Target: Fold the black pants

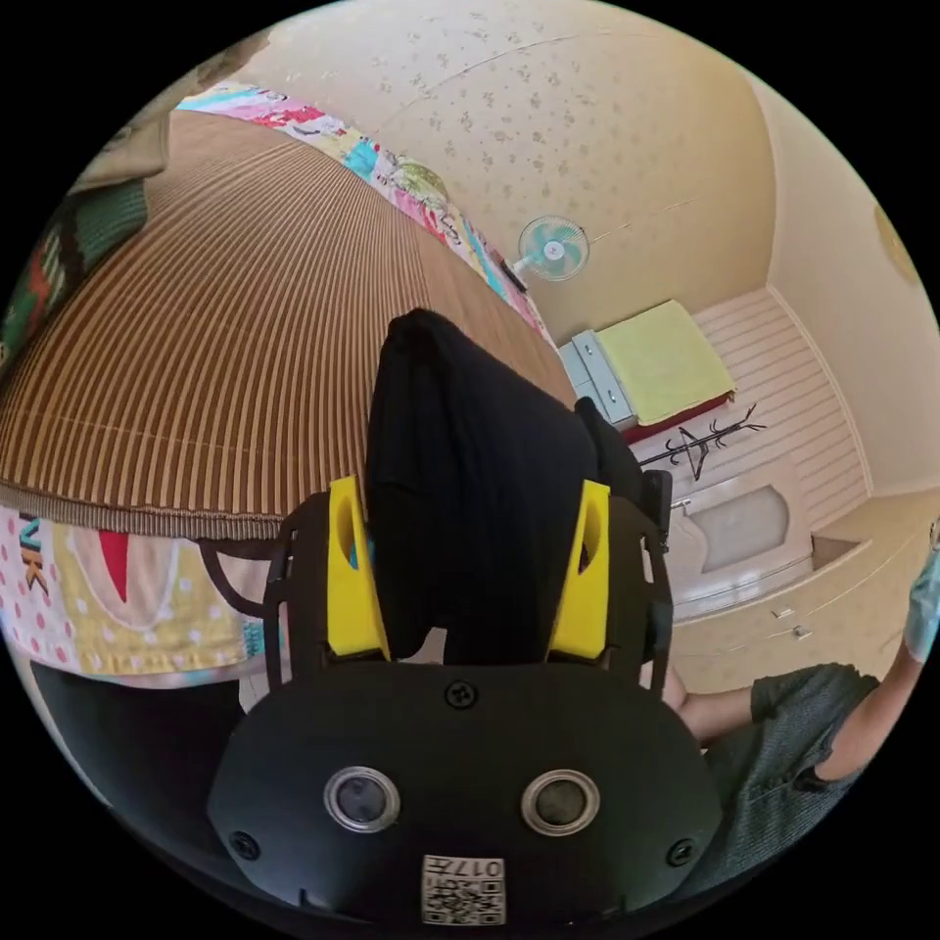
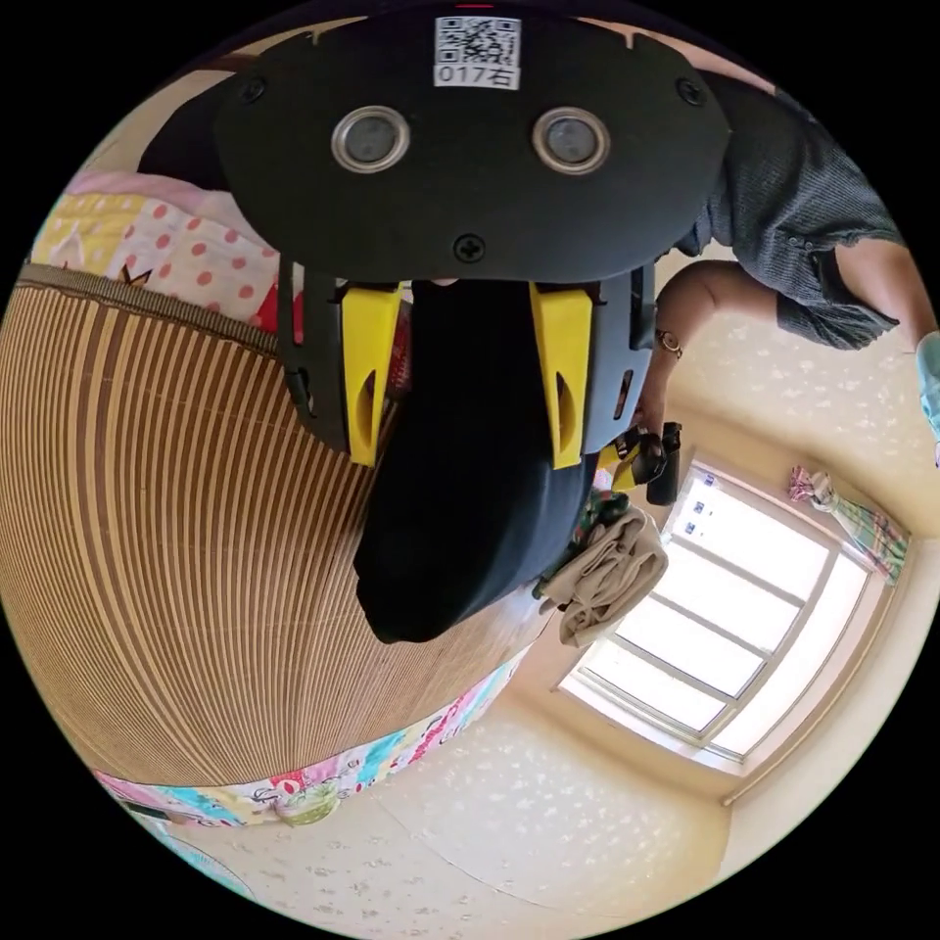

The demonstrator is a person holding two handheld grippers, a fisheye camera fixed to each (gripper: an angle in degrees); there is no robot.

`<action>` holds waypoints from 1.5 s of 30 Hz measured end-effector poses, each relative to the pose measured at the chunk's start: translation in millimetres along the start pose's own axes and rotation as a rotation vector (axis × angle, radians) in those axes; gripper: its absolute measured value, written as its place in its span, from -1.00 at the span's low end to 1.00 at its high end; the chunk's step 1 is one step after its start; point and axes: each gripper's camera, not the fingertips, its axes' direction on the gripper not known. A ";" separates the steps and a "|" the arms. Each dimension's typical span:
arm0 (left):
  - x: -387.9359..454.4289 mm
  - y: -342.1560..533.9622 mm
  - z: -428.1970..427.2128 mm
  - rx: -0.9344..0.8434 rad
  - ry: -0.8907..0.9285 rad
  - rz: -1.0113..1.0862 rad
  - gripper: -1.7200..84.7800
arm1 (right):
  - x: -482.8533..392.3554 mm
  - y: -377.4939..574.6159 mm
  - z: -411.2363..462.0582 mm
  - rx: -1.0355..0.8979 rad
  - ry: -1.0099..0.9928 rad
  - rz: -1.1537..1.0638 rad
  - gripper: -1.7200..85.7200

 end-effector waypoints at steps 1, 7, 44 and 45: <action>-2.9 2.4 10.3 -0.043 -0.060 -0.018 -0.39 | 0.0 1.1 6.0 -0.002 -0.008 0.013 -0.44; -22.3 52.4 14.2 0.023 0.169 -0.172 -0.61 | 3.7 45.0 30.7 0.098 -0.276 0.100 -0.57; 49.9 14.4 -326.6 0.888 -0.551 0.177 -0.71 | -383.9 -118.1 217.4 0.164 0.378 -0.682 -0.90; 57.7 25.9 -316.7 0.887 -0.526 0.222 -0.76 | -349.2 -97.8 204.5 0.128 0.402 -0.630 -0.92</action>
